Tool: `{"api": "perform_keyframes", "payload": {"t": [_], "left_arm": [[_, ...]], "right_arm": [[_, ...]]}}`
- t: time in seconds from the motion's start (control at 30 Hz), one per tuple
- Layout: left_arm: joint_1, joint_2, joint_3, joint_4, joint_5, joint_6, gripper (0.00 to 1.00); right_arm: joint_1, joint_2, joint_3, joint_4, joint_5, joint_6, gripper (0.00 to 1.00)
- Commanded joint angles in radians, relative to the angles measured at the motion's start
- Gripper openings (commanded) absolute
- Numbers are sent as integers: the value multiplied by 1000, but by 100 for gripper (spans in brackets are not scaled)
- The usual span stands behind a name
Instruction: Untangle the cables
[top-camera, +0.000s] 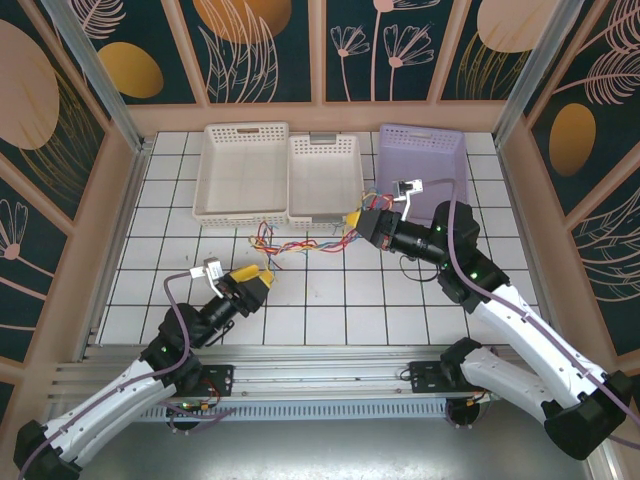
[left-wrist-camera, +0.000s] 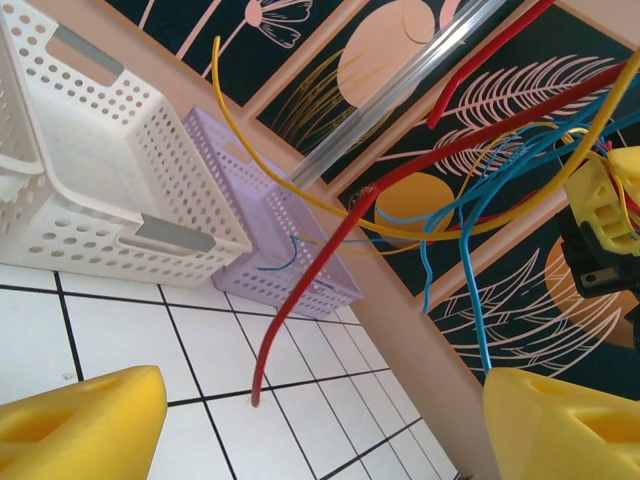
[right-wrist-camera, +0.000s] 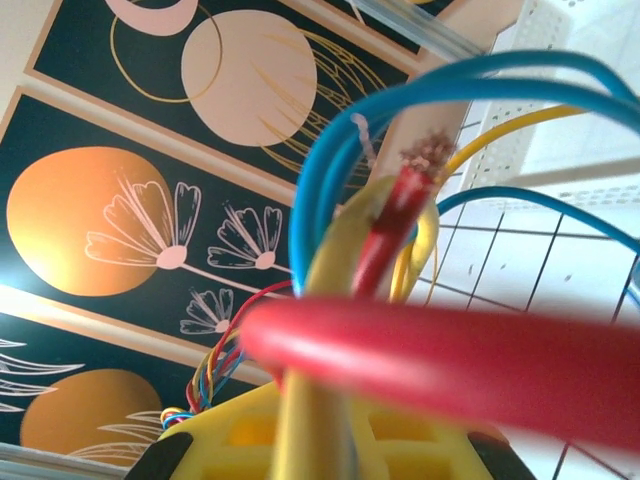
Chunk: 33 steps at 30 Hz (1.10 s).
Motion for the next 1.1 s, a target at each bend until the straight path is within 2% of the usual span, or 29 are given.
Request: {"api": "perform_keyframes", "payload": {"t": [0.0,0.4,0.57,0.73,0.9,1.07], "left_arm": [[1,-5,-31,54,-5,59,83],[1,-25,-74,126,44,67,84],[2,-24,-76,132,54,79,82],[1,-25,-83,141,56,84,82],[2,-17,-97,179,46,85,76],[1,11,-91,200,48,94,77]], "right_arm": [[-6,-3,45,46,-40,60,0],[-8,-3,76,14,-14,167,0],[-8,-16,63,52,-7,261,0],[-6,-26,76,33,-6,283,0],[-3,-25,58,57,-15,329,0],[9,-32,44,81,-6,358,0]]}}
